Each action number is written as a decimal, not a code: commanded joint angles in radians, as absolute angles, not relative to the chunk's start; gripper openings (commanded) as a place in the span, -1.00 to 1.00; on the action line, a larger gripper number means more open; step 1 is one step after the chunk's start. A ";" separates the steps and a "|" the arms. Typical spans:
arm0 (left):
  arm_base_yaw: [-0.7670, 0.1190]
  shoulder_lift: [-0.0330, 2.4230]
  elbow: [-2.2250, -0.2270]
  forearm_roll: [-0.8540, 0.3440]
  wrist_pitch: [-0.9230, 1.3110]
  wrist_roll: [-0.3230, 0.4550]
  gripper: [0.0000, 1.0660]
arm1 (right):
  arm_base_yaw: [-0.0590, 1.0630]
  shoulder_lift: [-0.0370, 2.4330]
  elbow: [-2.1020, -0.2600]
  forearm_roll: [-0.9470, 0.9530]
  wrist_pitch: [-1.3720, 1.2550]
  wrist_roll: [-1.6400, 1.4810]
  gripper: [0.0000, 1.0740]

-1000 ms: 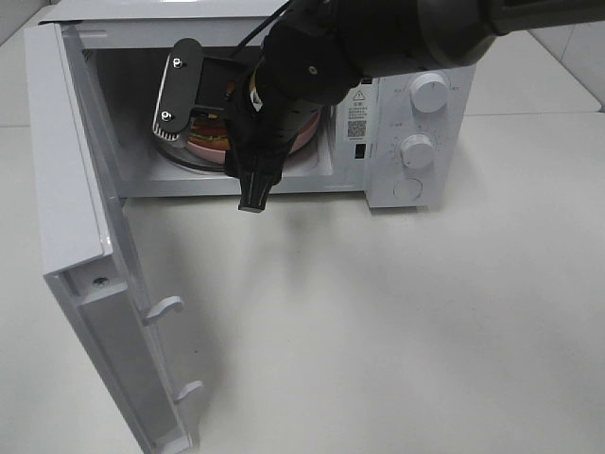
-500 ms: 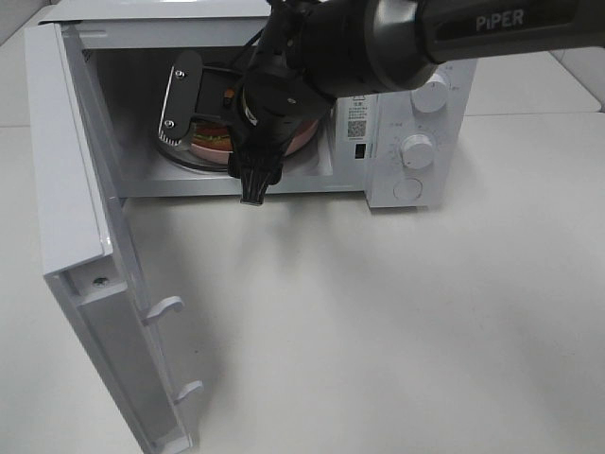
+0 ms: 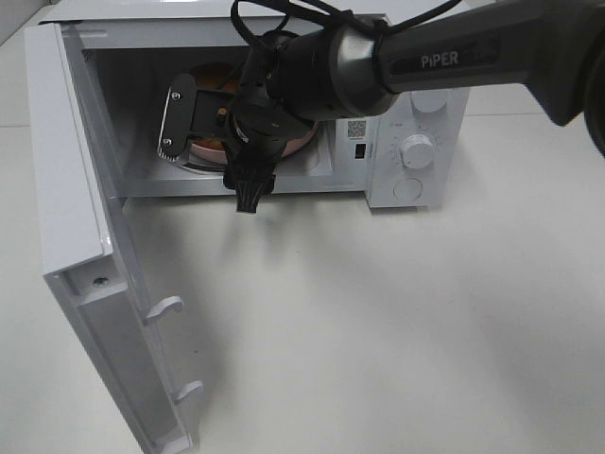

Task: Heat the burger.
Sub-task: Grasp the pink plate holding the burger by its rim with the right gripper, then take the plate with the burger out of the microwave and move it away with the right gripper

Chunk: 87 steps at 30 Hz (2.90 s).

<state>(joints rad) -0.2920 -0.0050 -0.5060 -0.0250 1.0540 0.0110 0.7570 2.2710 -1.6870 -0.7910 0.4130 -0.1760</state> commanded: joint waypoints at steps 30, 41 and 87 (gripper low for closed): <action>-0.288 -0.026 -0.504 -0.022 1.041 0.011 -0.99 | 0.731 2.362 -1.722 -0.800 0.408 -0.123 -1.00; -0.288 -0.026 -0.504 -0.022 1.041 0.011 -0.99 | 0.731 2.362 -1.722 -0.799 0.426 -0.167 -1.00; -0.288 -0.026 -0.504 -0.022 1.041 0.012 -0.99 | 0.731 1.831 -1.153 -0.530 0.313 -0.816 -1.00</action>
<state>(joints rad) -0.2920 -0.0050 -0.5060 -0.0250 1.0540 0.0110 0.7470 1.8770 -1.1730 -0.5230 0.3040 -0.8420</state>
